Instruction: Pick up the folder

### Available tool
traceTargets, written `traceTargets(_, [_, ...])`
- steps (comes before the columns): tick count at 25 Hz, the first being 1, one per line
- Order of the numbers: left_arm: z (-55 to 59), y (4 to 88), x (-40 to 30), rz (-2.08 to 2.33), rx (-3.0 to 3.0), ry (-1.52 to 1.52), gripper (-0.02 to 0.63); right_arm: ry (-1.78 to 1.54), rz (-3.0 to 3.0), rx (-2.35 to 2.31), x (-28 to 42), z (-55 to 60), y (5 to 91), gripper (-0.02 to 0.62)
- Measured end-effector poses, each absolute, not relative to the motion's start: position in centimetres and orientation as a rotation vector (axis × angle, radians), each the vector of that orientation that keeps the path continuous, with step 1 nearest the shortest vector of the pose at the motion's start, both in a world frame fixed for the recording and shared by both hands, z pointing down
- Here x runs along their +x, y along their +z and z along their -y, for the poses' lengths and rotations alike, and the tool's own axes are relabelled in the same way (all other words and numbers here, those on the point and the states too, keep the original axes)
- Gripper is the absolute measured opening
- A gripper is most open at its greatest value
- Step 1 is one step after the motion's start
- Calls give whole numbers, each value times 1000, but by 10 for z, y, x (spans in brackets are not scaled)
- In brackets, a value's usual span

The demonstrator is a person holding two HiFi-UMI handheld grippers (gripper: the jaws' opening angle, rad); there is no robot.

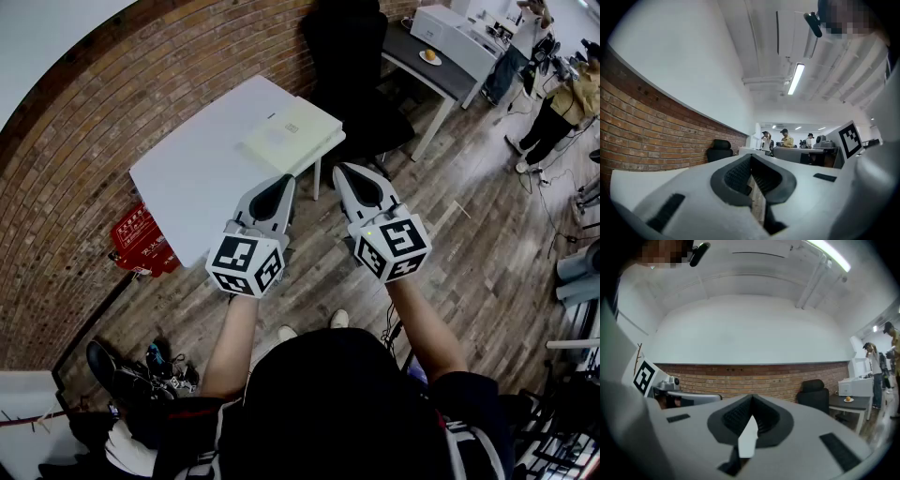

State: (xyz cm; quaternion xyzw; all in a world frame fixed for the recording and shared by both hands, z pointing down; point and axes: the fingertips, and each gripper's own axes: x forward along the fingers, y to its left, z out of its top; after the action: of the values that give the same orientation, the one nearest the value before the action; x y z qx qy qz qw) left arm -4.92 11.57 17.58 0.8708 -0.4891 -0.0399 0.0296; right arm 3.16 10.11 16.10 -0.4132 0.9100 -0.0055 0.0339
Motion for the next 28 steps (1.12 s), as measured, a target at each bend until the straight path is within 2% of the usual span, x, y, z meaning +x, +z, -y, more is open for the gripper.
traceTargets(28, [-83,194,-5,1600,2625,-71,18,-113,-2817,-1171,75,-63,177,28])
